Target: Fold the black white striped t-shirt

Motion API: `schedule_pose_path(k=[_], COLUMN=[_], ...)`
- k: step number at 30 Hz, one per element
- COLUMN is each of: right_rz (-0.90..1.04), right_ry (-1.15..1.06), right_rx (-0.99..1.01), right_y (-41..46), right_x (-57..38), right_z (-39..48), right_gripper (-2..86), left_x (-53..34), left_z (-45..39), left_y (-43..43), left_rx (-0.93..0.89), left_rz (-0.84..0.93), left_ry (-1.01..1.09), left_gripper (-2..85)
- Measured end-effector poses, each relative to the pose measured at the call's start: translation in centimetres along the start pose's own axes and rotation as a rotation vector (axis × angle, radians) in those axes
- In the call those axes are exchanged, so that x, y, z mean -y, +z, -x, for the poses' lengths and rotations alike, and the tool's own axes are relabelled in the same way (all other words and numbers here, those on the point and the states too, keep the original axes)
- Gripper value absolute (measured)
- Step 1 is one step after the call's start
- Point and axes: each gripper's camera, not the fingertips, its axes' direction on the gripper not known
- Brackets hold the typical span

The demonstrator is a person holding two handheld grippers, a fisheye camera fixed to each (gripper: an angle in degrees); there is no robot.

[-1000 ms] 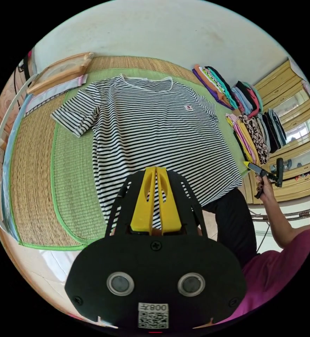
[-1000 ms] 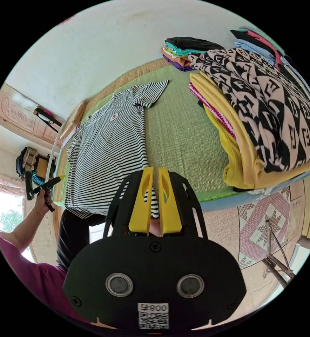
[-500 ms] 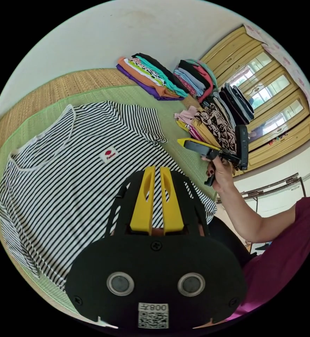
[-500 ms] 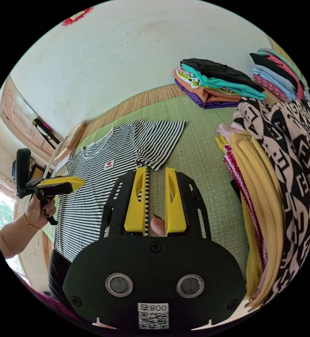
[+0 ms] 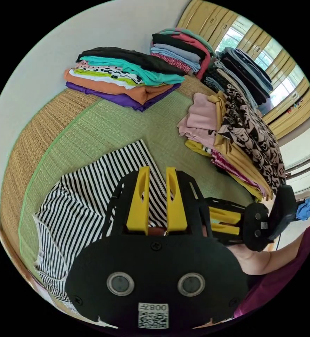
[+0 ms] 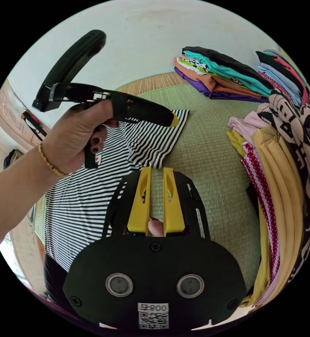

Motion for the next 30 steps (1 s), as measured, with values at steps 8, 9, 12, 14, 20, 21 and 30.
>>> schedule_pose_path(k=[8, 9, 12, 14, 20, 21, 30], right_rz=[0.011, 0.014, 0.014, -0.024, -0.132, -0.147, 0.021], right_ry=[-0.003, -0.002, -0.023, -0.046, -0.120, -0.150, -0.307], right_rx=[0.046, 0.058, 0.075, 0.065, 0.140, 0.165, 0.333], right_y=[0.8, 1.0, 1.2, 0.8, -0.7, -0.9, 4.0], right_x=[1.3, 1.5, 2.0, 2.1, 2.6, 2.8, 4.6], right_z=[-1.3, -1.5, -1.4, -1.1, 0.0, 0.4, 4.4], right_gripper=[2.1, 1.5, 0.6, 0.4, 0.1, 0.1, 0.2], left_x=[1.3, 1.2, 0.5, -0.4, -6.6, -8.4, -22.4], left_z=[0.4, 0.8, 2.7, 4.4, 11.3, 12.7, 21.2], left_y=[5.5, 5.7, 5.0, 3.6, -2.6, -3.3, -1.7], left_rx=[0.115, 0.111, 0.081, 0.038, -0.078, -0.096, -0.163], left_rz=[0.045, 0.039, -0.026, -0.093, -0.314, -0.336, -0.358], left_ry=[0.067, 0.062, 0.009, -0.032, -0.216, -0.256, -0.617], left_gripper=[2.4, 1.9, 1.4, 1.3, 1.1, 1.1, 1.9])
